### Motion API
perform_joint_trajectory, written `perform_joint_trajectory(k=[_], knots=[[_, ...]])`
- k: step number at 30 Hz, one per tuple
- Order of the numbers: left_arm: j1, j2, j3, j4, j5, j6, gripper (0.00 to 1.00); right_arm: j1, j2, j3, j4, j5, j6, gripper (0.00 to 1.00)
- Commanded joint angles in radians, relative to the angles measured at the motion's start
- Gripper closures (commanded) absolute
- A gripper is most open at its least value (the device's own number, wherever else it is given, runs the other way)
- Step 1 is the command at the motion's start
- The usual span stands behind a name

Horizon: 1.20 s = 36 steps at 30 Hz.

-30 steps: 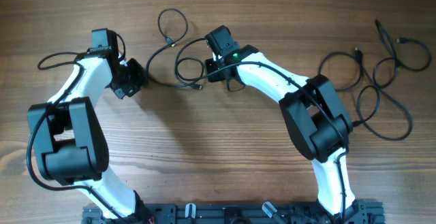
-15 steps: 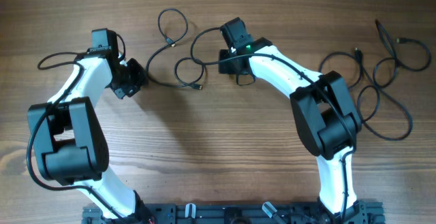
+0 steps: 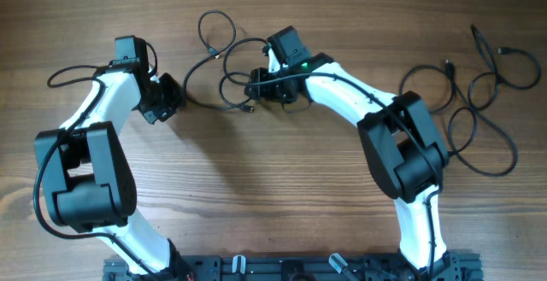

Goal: Untangle cables
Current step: 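Grasp the last black cable with the right gripper, then carry the black cable rightward and drop it on the right pile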

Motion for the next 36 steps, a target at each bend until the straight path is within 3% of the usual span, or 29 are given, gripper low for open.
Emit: perform_joint_trajectory(k=[1,11,14,18,20,29,32,36], knots=[[-0.005,-0.018,0.007,0.003,-0.016,-0.006,0.68,0.038,0.025,-0.012,0.003,0.012,0.068,0.48],[-0.005,-0.018,0.007,0.003,-0.016,-0.006,0.69,0.062,0.025,-0.012,0.003,0.064,0.068,0.56],[-0.005,-0.018,0.007,0.003,-0.016,-0.006,0.68,0.063,0.025,-0.012,0.003,0.087,0.068,0.73],[-0.005,-0.018,0.007,0.003,-0.016,-0.006,0.69,0.062,0.025,-0.012,0.001,0.105,0.067,0.82],[-0.005,-0.018,0.007,0.003,-0.016,-0.006,0.68,0.062,0.025,-0.012,-0.002,0.108,0.066,0.96],[-0.005,-0.018,0.007,0.010,-0.016,-0.014,0.68,0.047,-0.016,-0.007,-0.126,0.265,0.020,0.96],[-0.005,-0.018,0.007,0.011,-0.016,-0.035,0.56,0.050,-0.120,-0.007,-0.212,0.413,-0.014,0.96],[-0.005,-0.018,0.007,0.011,-0.015,-0.037,0.25,0.061,-0.214,-0.007,-0.275,0.528,-0.014,0.96]])
